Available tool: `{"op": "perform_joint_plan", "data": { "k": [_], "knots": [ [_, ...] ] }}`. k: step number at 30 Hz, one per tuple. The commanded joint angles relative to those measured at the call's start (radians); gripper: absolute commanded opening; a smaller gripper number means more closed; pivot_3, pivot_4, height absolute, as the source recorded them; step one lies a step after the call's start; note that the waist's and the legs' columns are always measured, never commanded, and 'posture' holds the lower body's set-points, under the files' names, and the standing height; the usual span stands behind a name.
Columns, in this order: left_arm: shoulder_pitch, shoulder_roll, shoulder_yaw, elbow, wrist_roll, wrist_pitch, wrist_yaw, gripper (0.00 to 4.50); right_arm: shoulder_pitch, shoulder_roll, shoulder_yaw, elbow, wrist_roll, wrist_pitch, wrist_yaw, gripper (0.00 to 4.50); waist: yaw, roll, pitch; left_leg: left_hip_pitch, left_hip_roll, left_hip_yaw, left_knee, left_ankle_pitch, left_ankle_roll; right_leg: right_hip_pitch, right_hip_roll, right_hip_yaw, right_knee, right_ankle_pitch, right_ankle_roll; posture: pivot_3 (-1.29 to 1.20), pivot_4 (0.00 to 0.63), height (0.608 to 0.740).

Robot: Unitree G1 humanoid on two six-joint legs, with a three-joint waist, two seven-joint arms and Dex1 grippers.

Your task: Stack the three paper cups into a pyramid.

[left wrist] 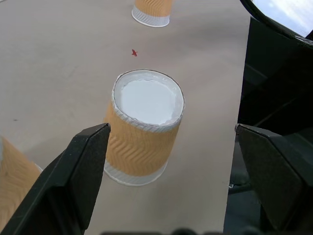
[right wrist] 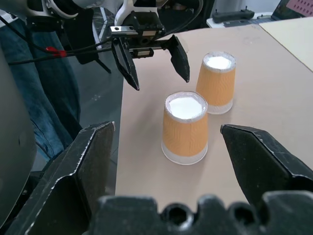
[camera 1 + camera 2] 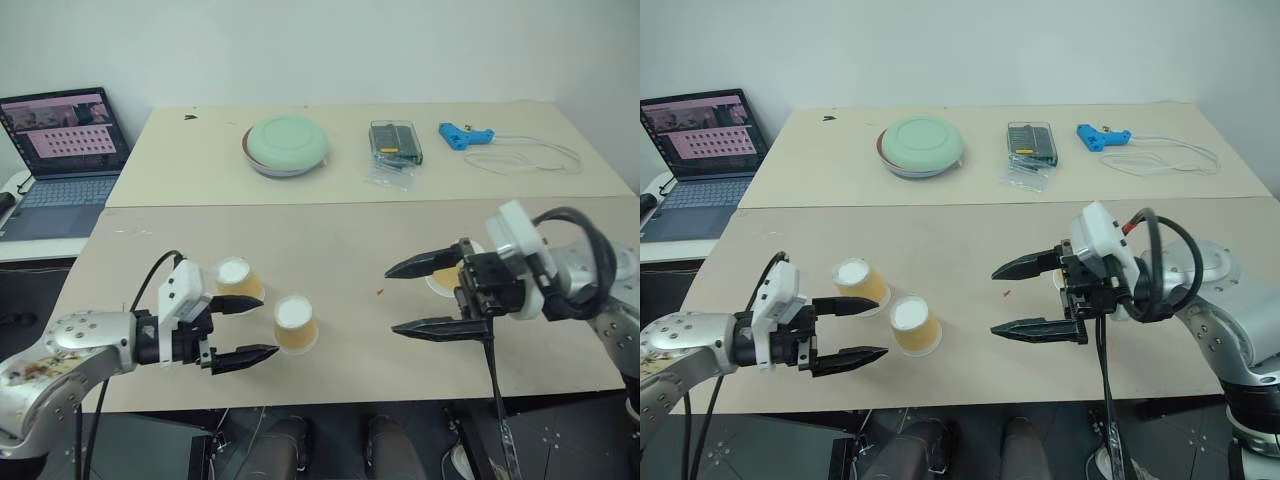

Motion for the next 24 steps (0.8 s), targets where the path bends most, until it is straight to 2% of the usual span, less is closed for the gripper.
{"op": "perform_joint_plan", "data": {
  "k": [1, 6, 12, 22, 24],
  "knots": [
    [-0.059, -0.045, -0.080, 0.037, 0.078, -0.057, 0.011, 4.36, 0.022, -0.017, 0.030, -0.017, -0.085, -0.021, -0.026, 4.12, 0.002, -0.001, 0.000, 0.000, 0.000, 0.000, 0.000, 0.000, 0.000, 0.000, 0.000, 0.000, 0.000, 0.000, 0.000, 0.00, 0.150, 0.738],
    [-0.111, -0.098, -0.165, 0.087, 0.153, -0.093, 0.001, 4.36, 0.048, -0.020, 0.062, -0.033, -0.166, -0.020, -0.061, 4.12, -0.001, 0.000, 0.000, 0.000, 0.000, 0.000, 0.000, 0.000, 0.000, 0.000, 0.000, 0.000, 0.000, 0.000, 0.000, 0.00, 0.150, 0.738],
    [-0.175, -0.141, -0.188, 0.149, 0.182, -0.105, -0.014, 4.36, 0.062, 0.002, 0.096, 0.001, -0.264, -0.015, -0.139, 4.12, -0.001, -0.001, 0.000, 0.000, 0.000, 0.000, 0.001, 0.001, -0.001, 0.000, 0.001, 0.000, 0.001, 0.001, 0.000, 0.00, 0.150, 0.738],
    [-0.209, -0.154, -0.197, 0.179, 0.197, -0.098, -0.043, 4.36, 0.118, 0.011, 0.031, -0.024, -0.236, -0.006, -0.182, 4.12, -0.001, -0.001, 0.000, 0.001, 0.000, 0.000, 0.001, 0.001, 0.000, 0.000, 0.001, 0.000, 0.001, 0.001, 0.000, 0.00, 0.150, 0.738],
    [-0.213, -0.156, -0.199, 0.180, 0.195, -0.093, -0.045, 3.83, 0.123, 0.008, 0.028, -0.022, -0.242, -0.011, -0.183, 4.12, -0.002, -0.001, 0.000, 0.001, 0.000, 0.000, 0.001, 0.001, -0.001, 0.000, 0.001, 0.000, 0.001, 0.001, 0.000, 0.00, 0.150, 0.738]
  ]
}}
